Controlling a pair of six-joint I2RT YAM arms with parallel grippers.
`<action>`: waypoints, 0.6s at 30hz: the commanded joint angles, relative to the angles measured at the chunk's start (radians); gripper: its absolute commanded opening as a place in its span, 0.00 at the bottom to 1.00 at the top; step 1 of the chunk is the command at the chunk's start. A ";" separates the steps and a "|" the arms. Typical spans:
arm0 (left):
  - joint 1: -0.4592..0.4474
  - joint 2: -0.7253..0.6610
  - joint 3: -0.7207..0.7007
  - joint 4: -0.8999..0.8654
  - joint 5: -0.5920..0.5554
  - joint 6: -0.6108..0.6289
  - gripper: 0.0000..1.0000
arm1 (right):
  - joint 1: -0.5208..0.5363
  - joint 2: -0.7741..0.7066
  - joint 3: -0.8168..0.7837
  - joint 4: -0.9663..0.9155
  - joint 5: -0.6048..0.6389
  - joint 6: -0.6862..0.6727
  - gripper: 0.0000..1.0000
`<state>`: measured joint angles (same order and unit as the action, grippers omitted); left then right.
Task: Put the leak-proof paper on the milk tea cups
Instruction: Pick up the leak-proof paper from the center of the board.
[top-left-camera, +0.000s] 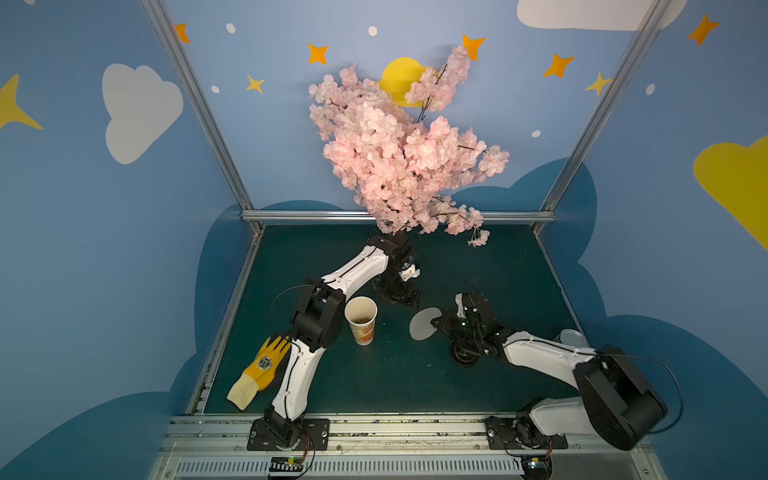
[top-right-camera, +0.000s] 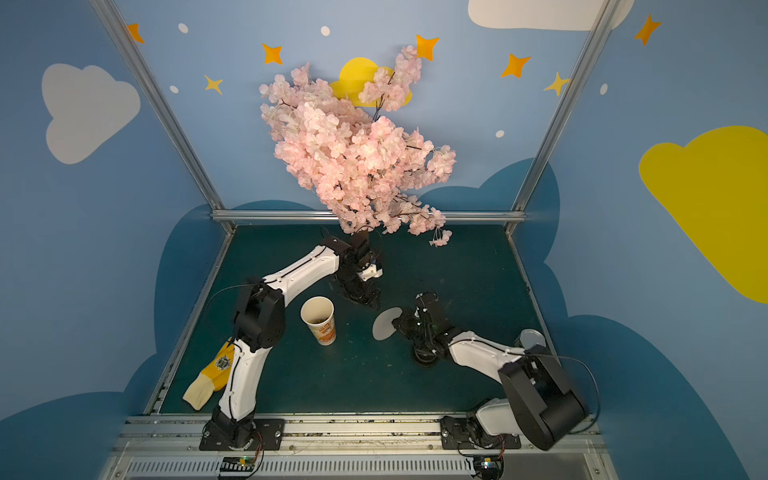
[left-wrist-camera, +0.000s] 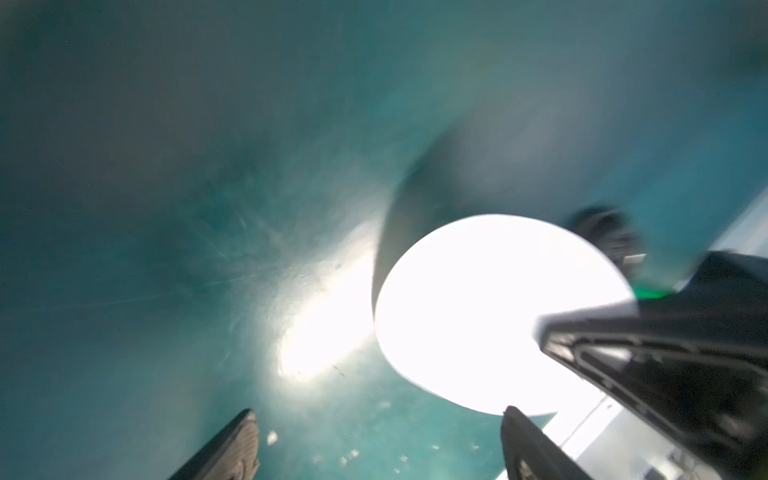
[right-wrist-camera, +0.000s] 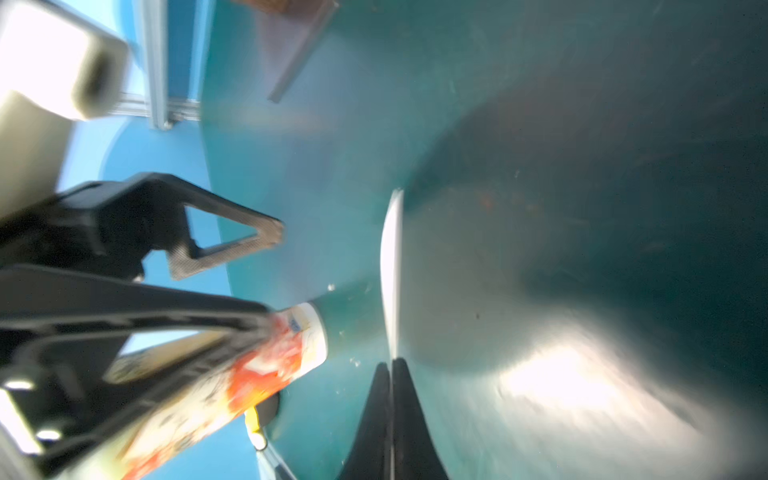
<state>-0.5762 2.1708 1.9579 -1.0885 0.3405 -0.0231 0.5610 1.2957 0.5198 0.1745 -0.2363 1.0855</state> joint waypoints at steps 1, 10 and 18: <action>-0.008 -0.165 0.008 0.091 0.024 -0.047 0.92 | -0.051 -0.135 0.032 -0.276 -0.052 -0.133 0.00; 0.242 -0.673 -0.483 0.525 0.021 -0.454 0.92 | -0.083 -0.272 0.352 -0.511 -0.331 -0.228 0.00; 0.560 -1.053 -0.968 0.735 0.135 -0.679 0.93 | 0.090 -0.068 0.617 -0.354 -0.445 -0.145 0.00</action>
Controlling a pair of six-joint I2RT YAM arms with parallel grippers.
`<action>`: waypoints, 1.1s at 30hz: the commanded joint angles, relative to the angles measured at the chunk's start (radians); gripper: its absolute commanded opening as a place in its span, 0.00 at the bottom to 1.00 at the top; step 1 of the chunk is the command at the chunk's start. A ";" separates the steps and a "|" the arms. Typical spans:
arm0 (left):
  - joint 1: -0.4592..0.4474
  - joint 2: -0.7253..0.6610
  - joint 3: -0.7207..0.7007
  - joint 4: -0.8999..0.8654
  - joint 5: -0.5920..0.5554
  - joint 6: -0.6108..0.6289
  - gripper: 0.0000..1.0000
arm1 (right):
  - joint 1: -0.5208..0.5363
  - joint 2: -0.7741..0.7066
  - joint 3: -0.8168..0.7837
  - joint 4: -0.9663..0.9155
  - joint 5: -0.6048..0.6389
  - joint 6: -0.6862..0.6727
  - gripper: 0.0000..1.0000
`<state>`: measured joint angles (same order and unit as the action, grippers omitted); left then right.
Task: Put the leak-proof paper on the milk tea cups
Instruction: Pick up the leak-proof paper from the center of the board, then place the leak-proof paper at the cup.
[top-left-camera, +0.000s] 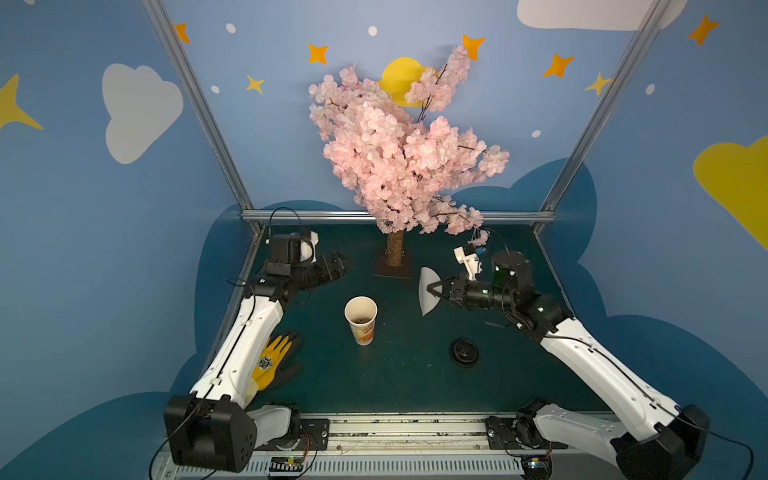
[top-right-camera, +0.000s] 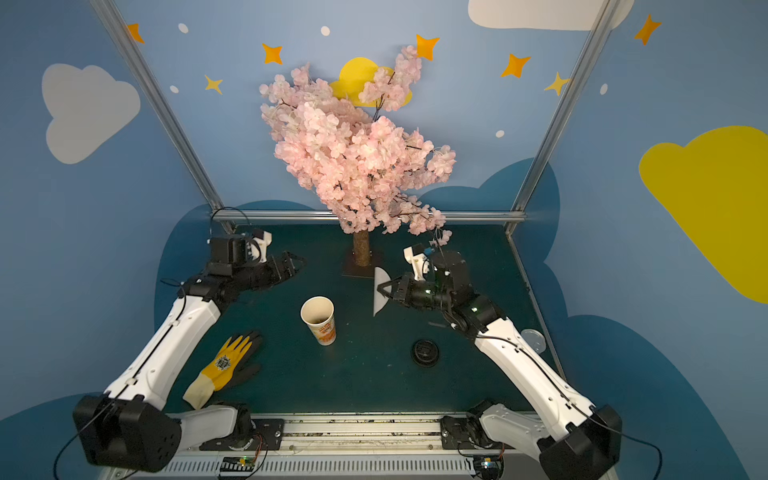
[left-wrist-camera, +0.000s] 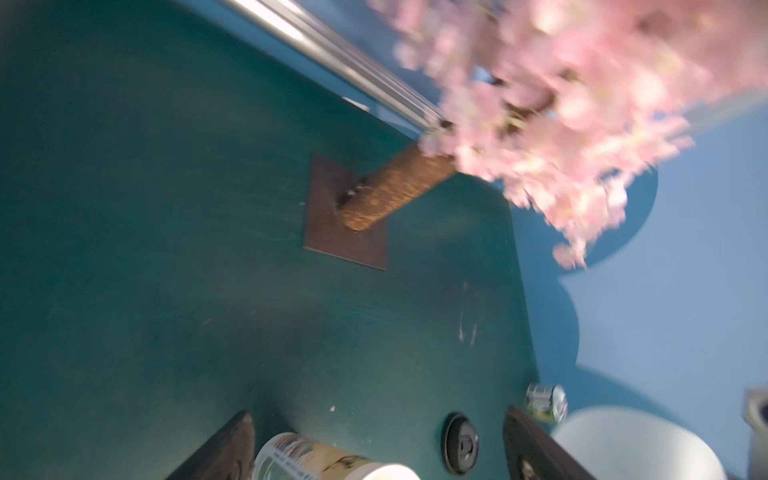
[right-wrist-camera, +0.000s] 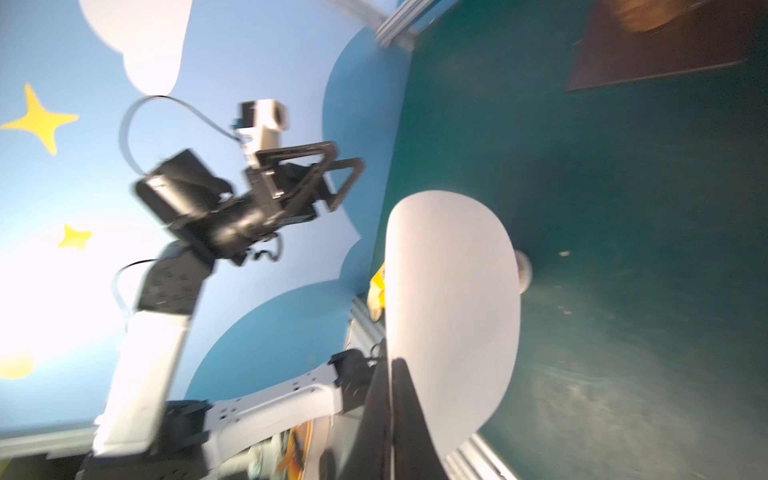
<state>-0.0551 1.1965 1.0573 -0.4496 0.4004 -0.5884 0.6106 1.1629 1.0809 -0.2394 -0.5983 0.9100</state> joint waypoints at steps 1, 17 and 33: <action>0.065 -0.118 -0.104 0.091 0.082 -0.126 0.93 | 0.060 0.100 0.079 0.111 -0.101 0.059 0.00; 0.255 -0.439 -0.341 0.054 0.244 -0.250 0.97 | 0.189 0.516 0.239 0.279 -0.094 0.164 0.00; 0.020 -0.405 -0.435 0.167 0.154 -0.332 0.92 | 0.187 0.540 0.223 0.137 -0.061 0.079 0.00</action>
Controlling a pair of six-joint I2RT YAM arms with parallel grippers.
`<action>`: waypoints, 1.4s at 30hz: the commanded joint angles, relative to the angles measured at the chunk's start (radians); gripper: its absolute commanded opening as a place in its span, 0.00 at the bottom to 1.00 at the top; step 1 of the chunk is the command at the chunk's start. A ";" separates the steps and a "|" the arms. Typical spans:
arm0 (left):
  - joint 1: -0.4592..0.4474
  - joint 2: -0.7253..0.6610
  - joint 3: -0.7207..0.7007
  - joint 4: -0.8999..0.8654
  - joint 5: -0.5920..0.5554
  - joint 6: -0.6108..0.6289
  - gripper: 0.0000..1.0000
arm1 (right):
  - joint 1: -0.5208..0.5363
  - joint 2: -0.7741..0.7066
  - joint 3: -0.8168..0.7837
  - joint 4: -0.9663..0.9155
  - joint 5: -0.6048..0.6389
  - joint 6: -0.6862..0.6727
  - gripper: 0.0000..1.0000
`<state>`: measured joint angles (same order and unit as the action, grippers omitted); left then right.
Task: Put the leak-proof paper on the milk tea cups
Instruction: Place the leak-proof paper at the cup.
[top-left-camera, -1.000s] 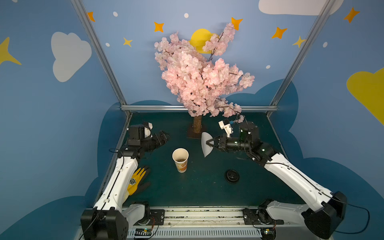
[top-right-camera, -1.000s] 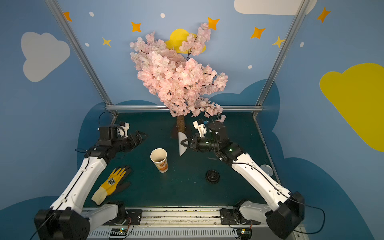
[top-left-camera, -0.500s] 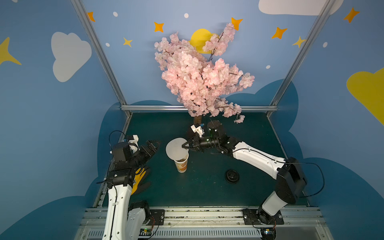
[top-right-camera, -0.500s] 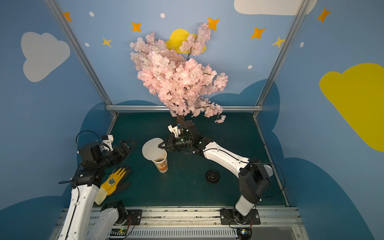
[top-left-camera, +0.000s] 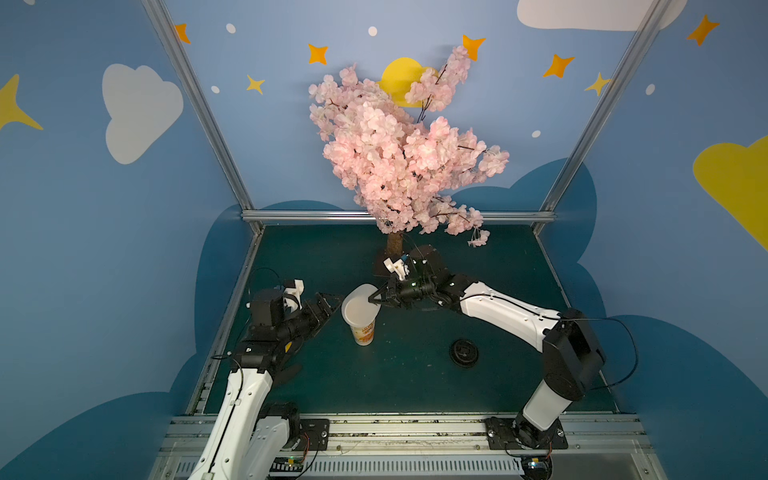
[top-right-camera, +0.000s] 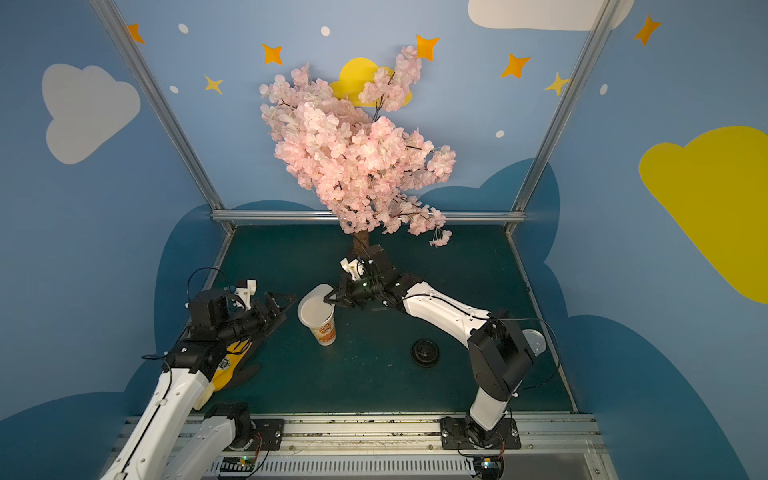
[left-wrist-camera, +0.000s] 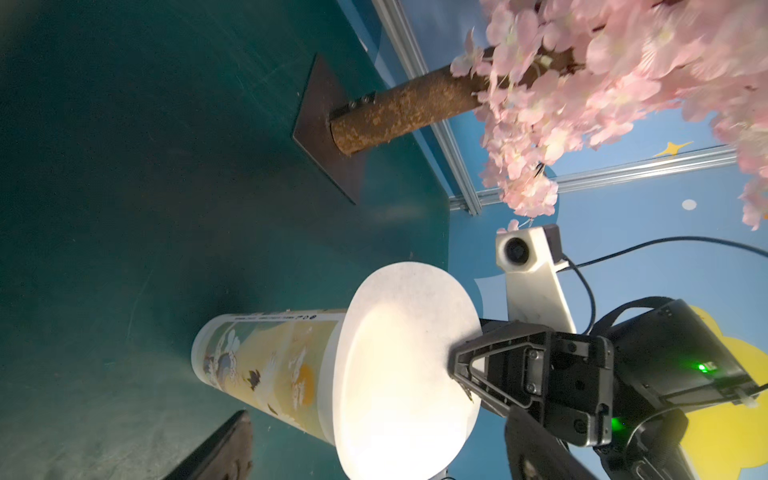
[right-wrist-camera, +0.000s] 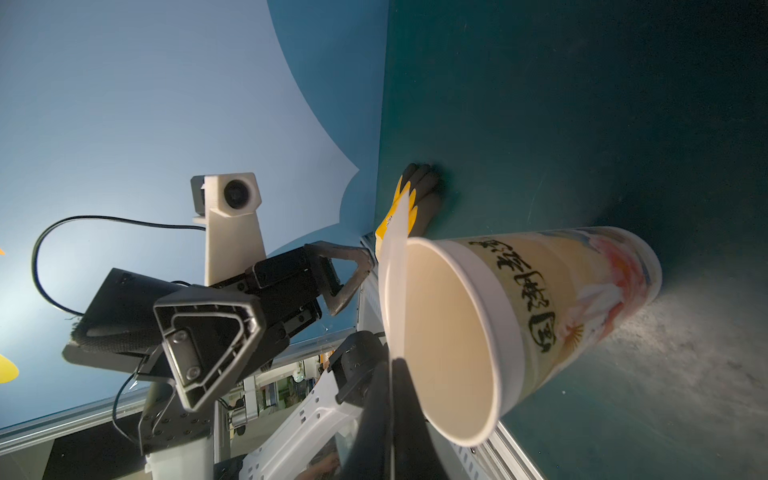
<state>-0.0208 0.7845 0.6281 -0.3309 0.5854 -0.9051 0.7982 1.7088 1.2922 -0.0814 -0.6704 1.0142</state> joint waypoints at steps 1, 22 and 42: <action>-0.018 0.011 -0.005 0.047 -0.036 -0.013 0.92 | -0.001 -0.008 0.010 -0.028 0.012 -0.028 0.00; -0.044 0.079 -0.041 0.126 -0.023 -0.039 0.89 | -0.002 -0.016 0.033 -0.156 0.095 -0.119 0.18; -0.047 0.093 -0.034 0.139 -0.007 -0.031 0.87 | -0.002 -0.051 0.072 -0.231 0.133 -0.175 0.24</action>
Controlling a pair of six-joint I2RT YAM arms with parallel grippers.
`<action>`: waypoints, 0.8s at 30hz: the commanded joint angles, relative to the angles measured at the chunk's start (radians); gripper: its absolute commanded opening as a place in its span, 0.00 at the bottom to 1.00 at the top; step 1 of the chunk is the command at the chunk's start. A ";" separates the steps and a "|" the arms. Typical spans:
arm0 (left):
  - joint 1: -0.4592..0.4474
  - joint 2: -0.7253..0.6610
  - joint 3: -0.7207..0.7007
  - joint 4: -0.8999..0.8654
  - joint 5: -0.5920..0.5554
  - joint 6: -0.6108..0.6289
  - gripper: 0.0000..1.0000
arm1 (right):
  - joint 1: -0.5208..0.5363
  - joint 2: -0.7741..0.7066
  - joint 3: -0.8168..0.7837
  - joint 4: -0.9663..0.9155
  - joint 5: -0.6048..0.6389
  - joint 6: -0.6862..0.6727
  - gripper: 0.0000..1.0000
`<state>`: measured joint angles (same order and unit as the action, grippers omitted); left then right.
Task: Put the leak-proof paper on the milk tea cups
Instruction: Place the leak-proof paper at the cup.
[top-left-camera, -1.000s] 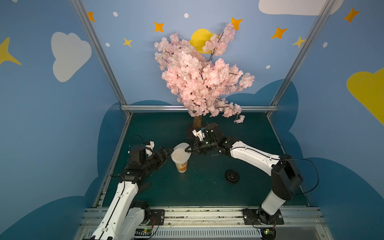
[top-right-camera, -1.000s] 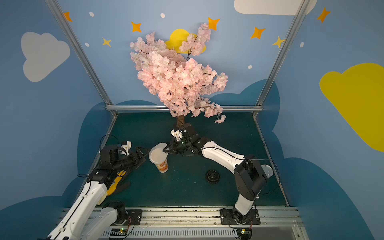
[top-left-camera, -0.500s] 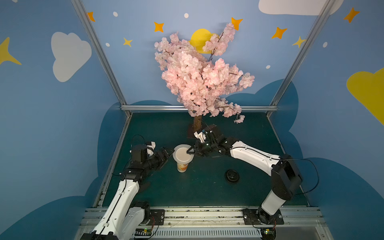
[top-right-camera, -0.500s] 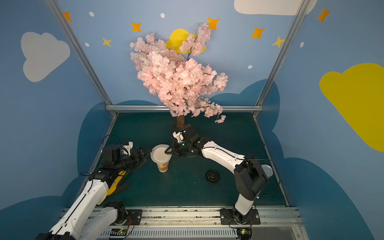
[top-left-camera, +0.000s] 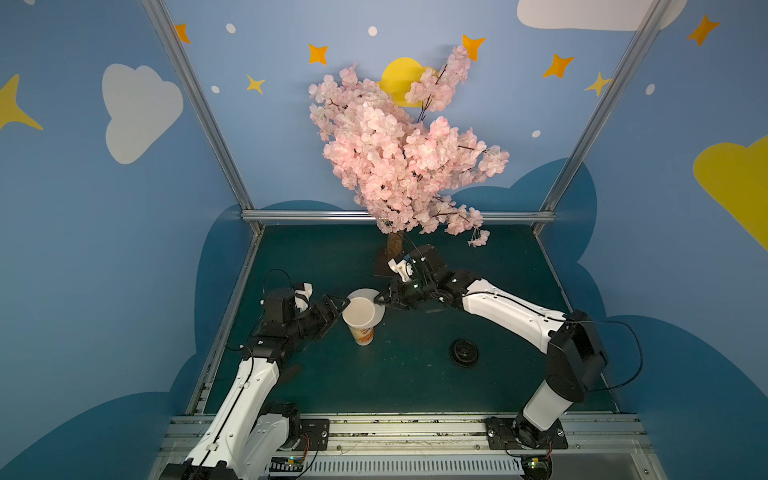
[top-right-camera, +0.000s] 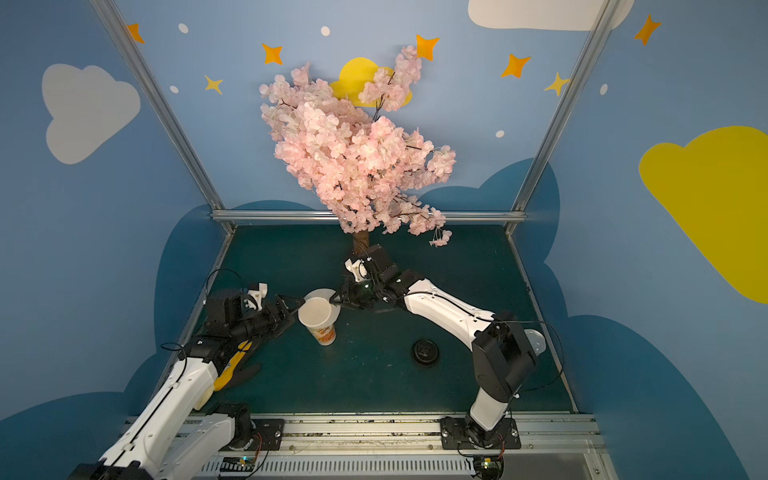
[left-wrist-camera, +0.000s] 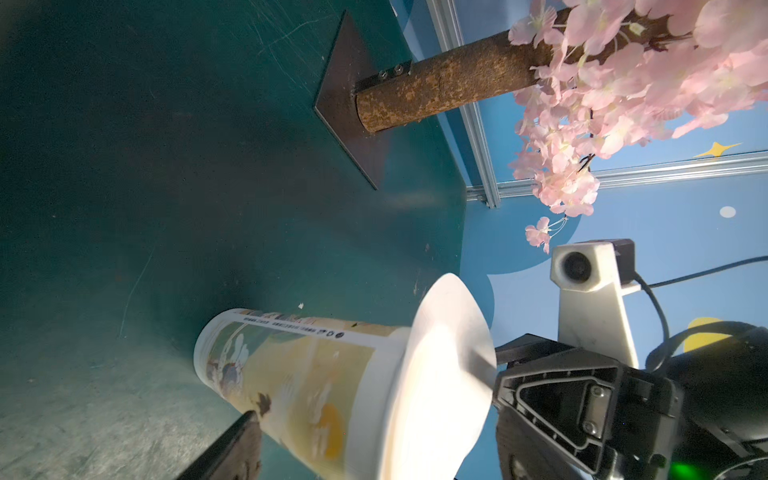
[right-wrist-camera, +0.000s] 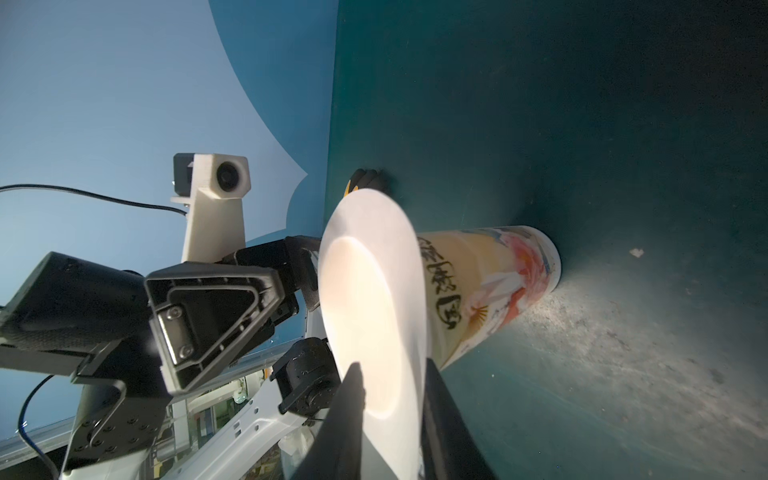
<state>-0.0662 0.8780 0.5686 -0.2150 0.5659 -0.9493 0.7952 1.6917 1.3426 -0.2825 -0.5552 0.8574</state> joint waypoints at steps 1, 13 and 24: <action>-0.002 0.001 0.025 0.023 0.013 0.014 0.87 | 0.001 -0.031 0.022 -0.031 0.017 -0.018 0.24; -0.001 0.004 0.025 0.033 0.019 0.009 0.85 | 0.001 -0.021 0.023 -0.044 0.029 -0.024 0.14; -0.001 -0.039 0.051 -0.022 -0.049 0.035 0.85 | -0.015 -0.078 0.053 -0.171 0.170 -0.153 0.34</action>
<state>-0.0666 0.8715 0.5724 -0.2138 0.5602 -0.9447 0.7918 1.6814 1.3533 -0.3714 -0.4728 0.7891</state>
